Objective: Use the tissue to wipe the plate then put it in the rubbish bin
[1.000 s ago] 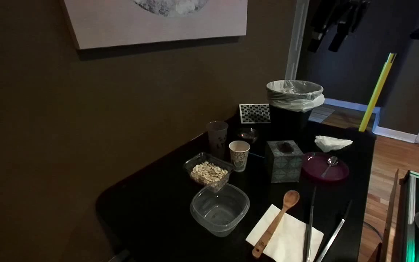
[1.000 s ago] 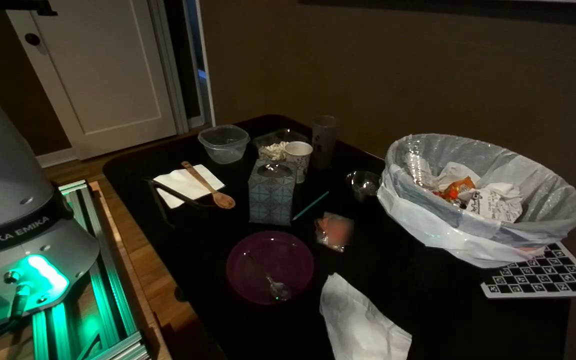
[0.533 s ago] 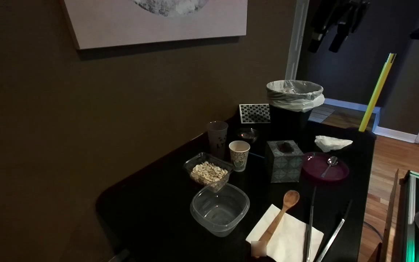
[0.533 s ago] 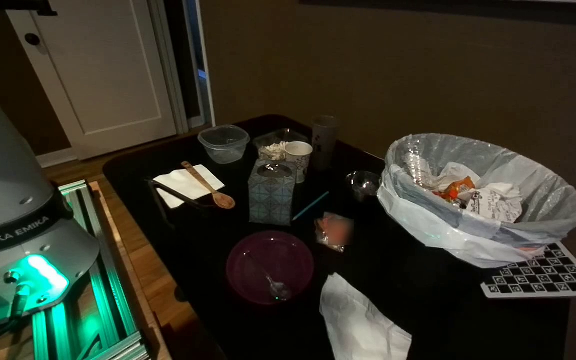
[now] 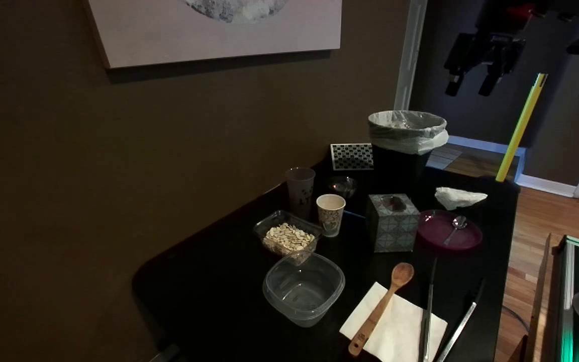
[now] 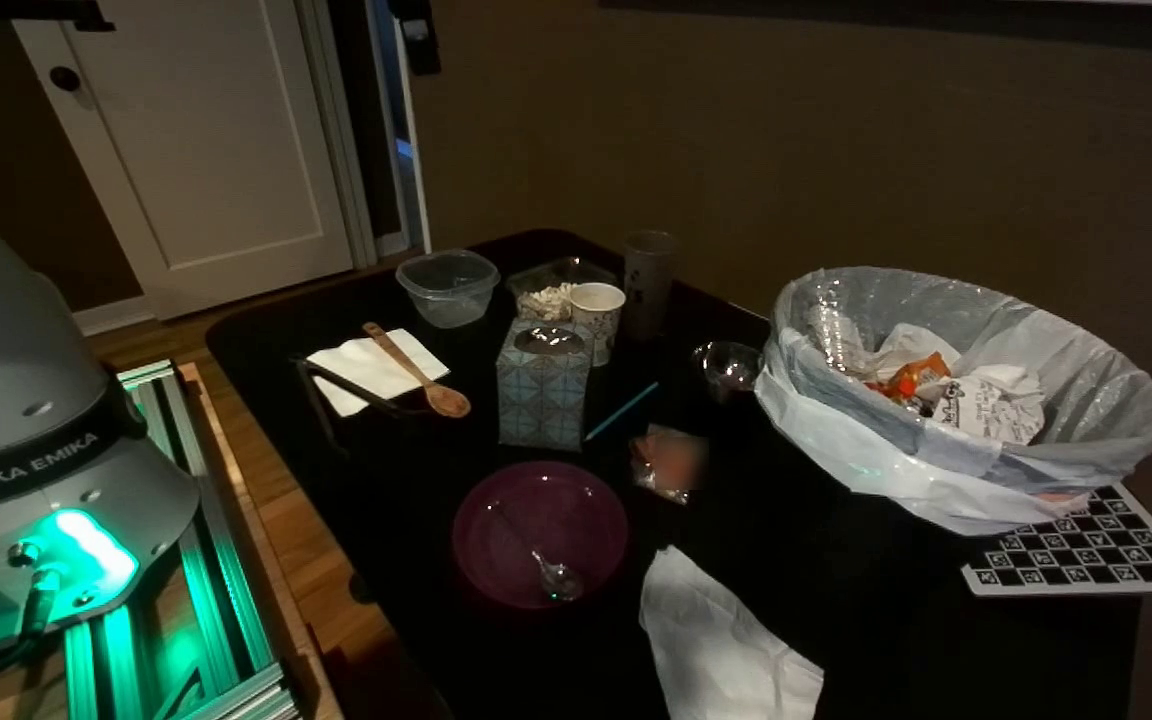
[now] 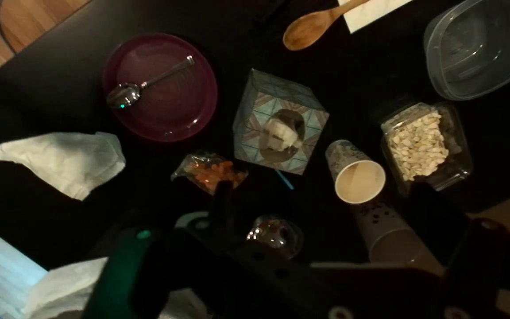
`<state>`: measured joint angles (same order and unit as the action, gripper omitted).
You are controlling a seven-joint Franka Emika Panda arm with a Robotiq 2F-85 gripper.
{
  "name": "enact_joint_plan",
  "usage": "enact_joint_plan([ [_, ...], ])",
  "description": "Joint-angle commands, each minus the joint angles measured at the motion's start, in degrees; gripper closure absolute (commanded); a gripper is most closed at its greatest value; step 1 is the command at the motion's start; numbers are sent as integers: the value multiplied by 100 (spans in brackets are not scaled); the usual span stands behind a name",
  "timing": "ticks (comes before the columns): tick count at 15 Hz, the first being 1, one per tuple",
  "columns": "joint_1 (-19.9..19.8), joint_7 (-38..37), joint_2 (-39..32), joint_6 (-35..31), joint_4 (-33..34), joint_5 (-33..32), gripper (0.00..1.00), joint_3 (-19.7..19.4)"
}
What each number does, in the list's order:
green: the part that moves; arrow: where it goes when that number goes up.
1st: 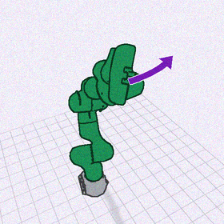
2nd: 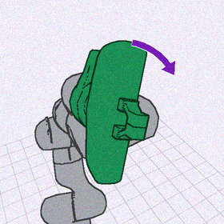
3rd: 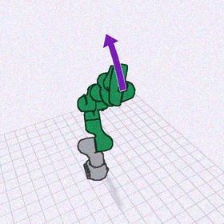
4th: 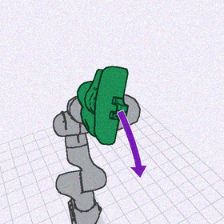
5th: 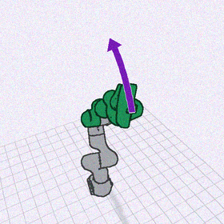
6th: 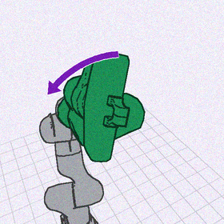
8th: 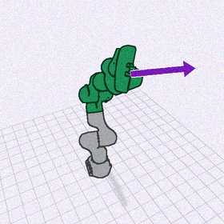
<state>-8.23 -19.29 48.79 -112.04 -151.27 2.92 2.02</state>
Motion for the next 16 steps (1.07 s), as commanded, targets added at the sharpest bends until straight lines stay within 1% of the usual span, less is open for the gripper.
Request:
enact_joint_plan([
  [1, -568, 17, -323, -140, -175, -130, 0, -514],
  [4, -981, 29, -685, -418, -235, -264, 0, -835],
  [6, -1246, -72, -945, -663, -275, -410, 0, -944],
  [7, -1361, -187, -1041, -616, -235, -472, 0, -937],
  [8, -1193, 7, -769, -476, -232, -352, 0, -923],
  [10, -1332, -14, -956, -534, -231, -410, 0, -966],
  [13, -1348, -49, -1015, -547, -226, -418, 0, -964],
  [15, -1375, -135, -1106, -817, -292, -627, 0, -811],
  [16, -1389, -17, -1230, -1018, -335, -899, 0, -732],
])
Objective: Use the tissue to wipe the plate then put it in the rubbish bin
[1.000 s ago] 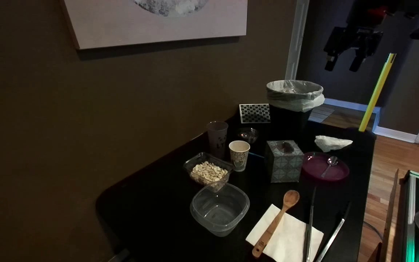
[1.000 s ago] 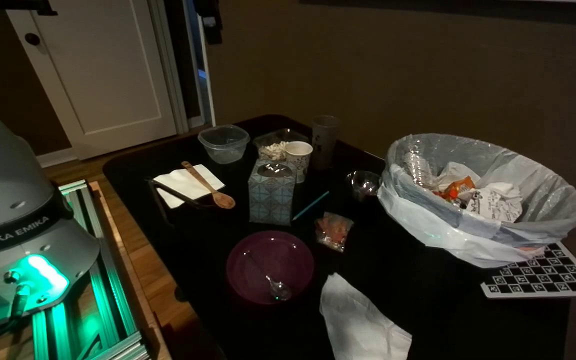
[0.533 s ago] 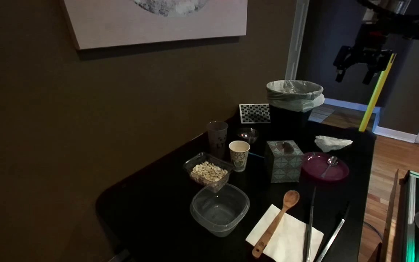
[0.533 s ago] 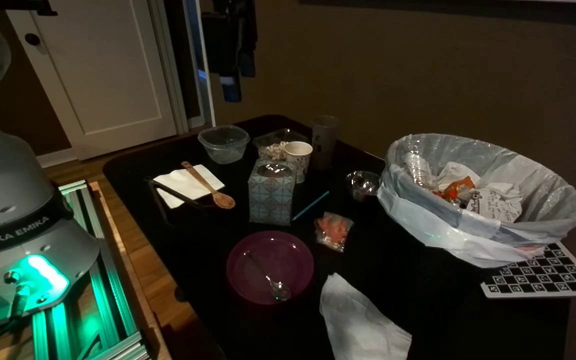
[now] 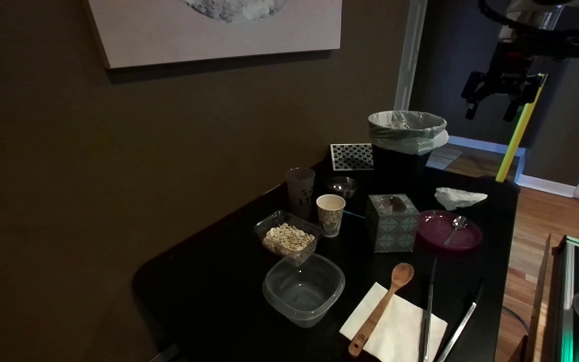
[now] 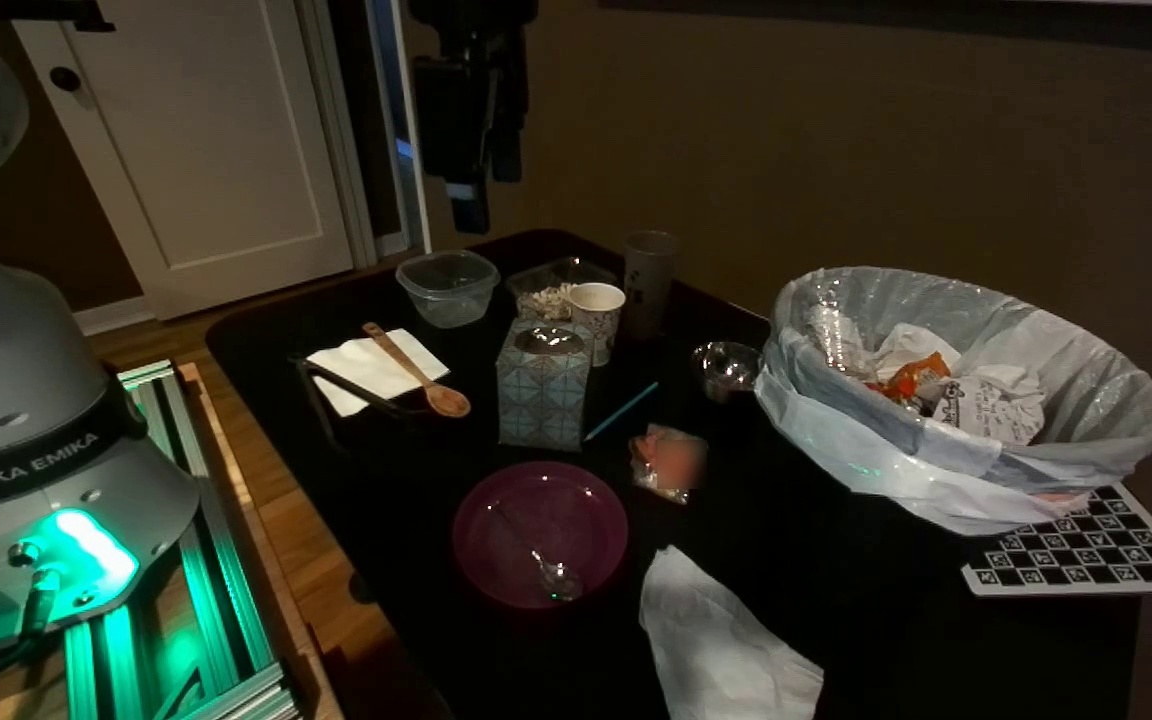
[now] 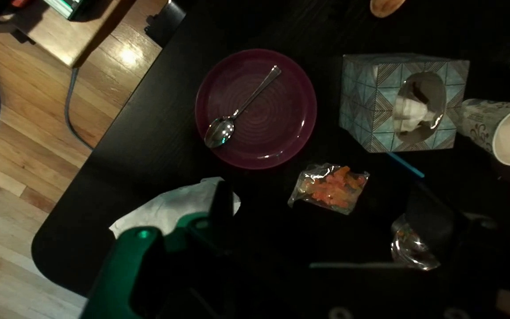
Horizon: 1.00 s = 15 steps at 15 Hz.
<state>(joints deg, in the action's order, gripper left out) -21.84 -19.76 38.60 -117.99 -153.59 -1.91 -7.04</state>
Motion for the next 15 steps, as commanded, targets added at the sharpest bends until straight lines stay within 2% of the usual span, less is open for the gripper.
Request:
enact_joint_plan([
  [1, 21, 175, -289, -579, -124, -540, 0, 161],
  [3, 37, 480, -460, -1075, -239, -937, 0, 159],
  [7, 72, 1235, -1034, -2210, -445, -1180, 0, -154],
  [12, 33, 2118, -2033, -3404, -431, -953, 0, -769],
  [15, 45, 2537, -2667, -3802, -351, -759, 0, -1154],
])
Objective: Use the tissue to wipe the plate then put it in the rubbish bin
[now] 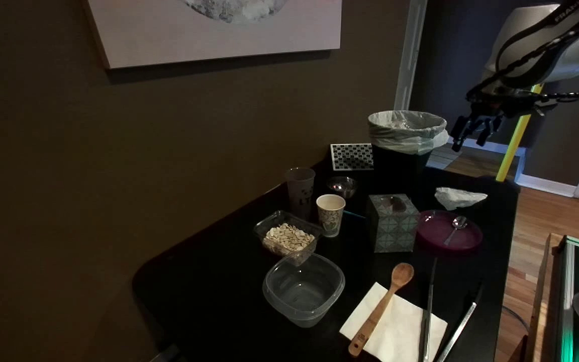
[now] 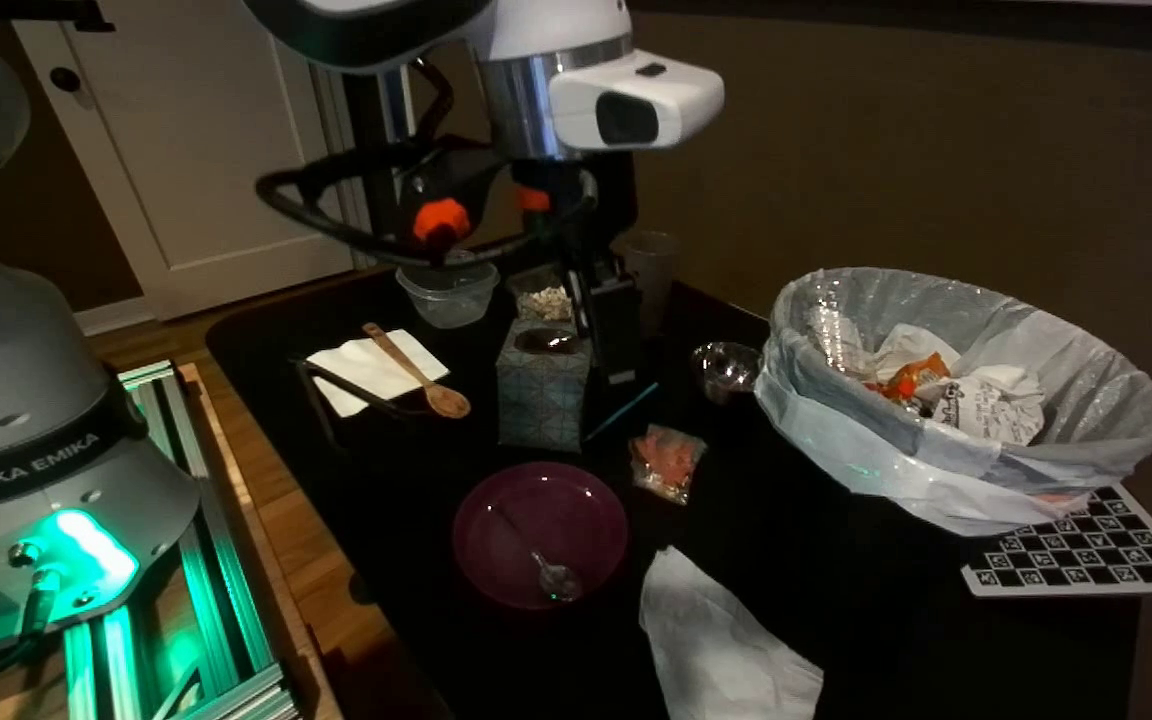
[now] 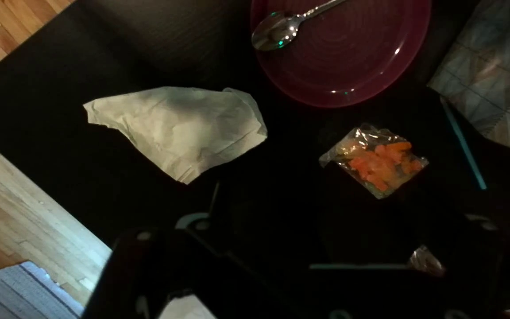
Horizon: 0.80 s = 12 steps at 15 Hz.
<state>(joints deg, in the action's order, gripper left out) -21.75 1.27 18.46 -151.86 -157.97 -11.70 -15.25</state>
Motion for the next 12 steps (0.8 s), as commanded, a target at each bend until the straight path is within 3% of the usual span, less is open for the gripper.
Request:
enact_joint_plan([
  [1, 30, 527, -822, -481, 103, 244, 0, -415],
  [2, -29, 257, -367, -230, 16, 67, 0, -227],
  [9, -17, 392, -752, -388, 87, 115, 0, -360],
  [12, -114, 411, -1344, -733, 285, -264, 0, -361],
])
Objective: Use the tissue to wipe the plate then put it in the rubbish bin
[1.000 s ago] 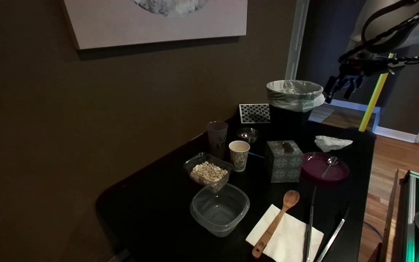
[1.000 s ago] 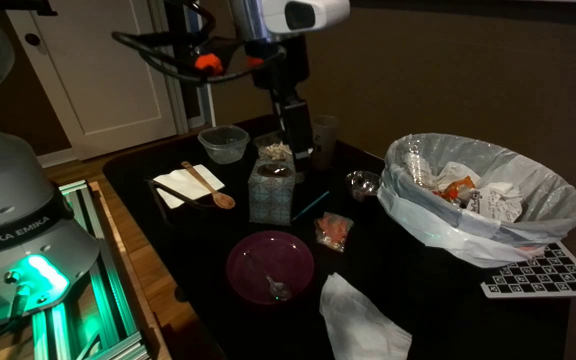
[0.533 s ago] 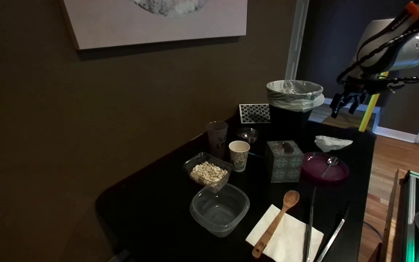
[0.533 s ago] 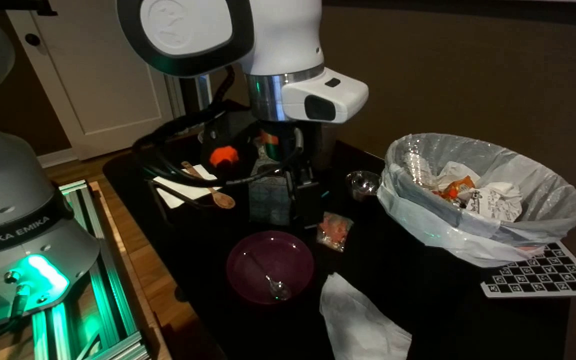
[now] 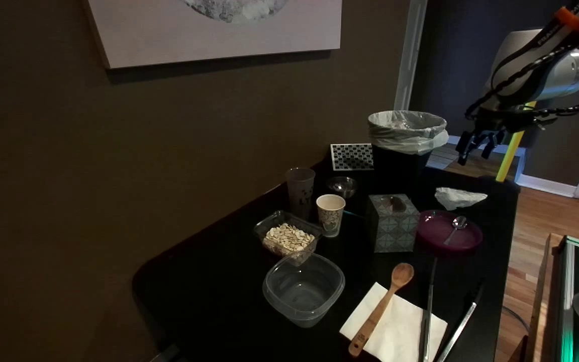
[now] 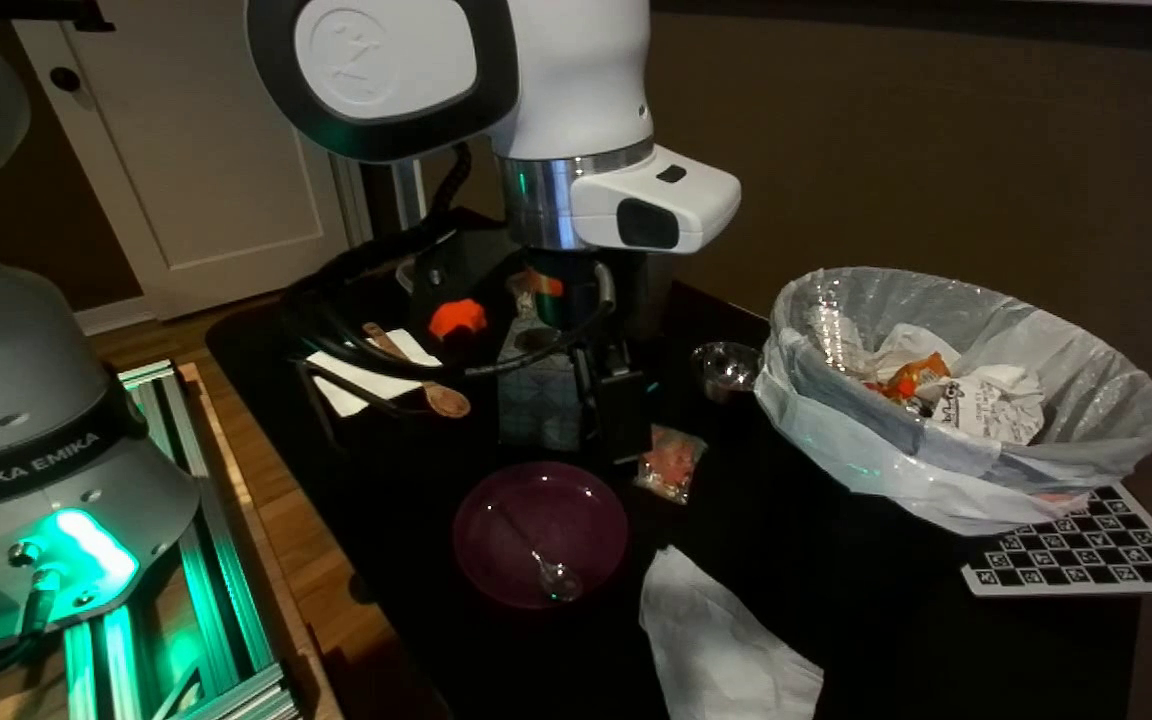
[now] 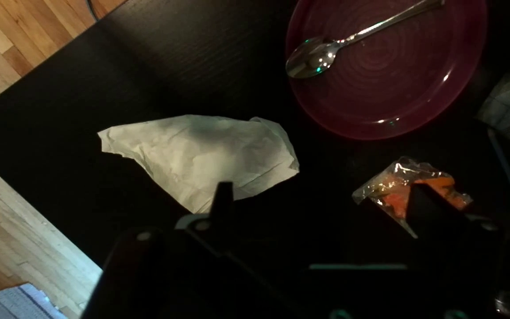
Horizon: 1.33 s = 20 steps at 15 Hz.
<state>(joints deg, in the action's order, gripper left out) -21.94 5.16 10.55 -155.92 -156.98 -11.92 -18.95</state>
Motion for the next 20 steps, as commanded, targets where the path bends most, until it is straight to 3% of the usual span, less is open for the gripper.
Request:
enact_joint_plan([
  [1, -96, 123, -759, -441, 253, -282, 0, -36],
  [4, -104, 357, -1415, -991, 472, -292, 0, -154],
  [7, -88, 686, -2064, -1408, 726, 122, 0, -204],
  [13, -727, 1220, -3122, -1450, 1466, 1131, 0, 484],
  [20, -1424, 1262, -3998, -1381, 2267, 1490, 0, 1055],
])
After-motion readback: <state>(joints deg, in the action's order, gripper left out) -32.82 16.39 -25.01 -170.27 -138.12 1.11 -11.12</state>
